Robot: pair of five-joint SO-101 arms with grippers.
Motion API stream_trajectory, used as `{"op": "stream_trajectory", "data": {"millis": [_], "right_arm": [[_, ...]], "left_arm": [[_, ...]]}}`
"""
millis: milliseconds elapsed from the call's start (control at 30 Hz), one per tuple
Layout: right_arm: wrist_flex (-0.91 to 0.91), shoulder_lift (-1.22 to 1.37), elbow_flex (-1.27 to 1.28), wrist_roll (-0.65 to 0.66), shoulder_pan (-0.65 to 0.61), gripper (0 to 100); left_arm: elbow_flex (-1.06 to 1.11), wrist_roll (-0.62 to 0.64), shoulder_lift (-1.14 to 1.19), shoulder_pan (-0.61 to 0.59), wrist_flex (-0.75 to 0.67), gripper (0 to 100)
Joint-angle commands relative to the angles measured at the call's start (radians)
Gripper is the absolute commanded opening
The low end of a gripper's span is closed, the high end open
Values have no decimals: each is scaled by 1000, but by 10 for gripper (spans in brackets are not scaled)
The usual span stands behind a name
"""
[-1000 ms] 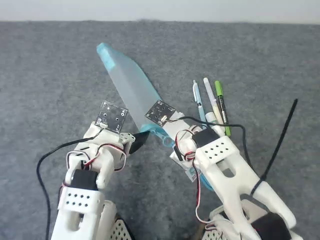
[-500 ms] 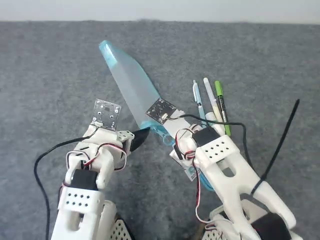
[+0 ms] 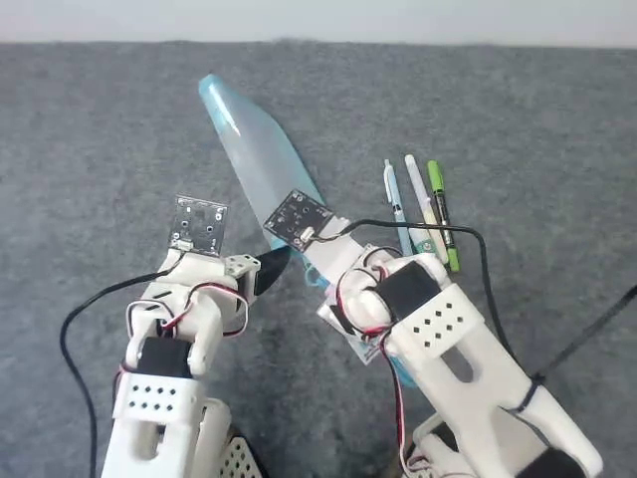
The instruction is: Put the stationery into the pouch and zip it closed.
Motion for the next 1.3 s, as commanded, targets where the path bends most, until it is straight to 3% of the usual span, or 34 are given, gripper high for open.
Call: {"op": "stream_trajectory", "data": {"millis": [0, 400, 1000, 1267], "right_arm": [[-21, -45, -51, -14, -16, 6], [-117, 74, -14, -20, -64, 6], [-105, 82, -21, -14, -70, 6], [73, 82, -201, 31, 48, 6]], "left_arm": [[-77, 20, 3, -18, -40, 351], [-101, 55, 3, -18, -44, 351], [-7, 55, 3, 31, -183, 350], [12, 75, 11, -41, -196, 348]]}}
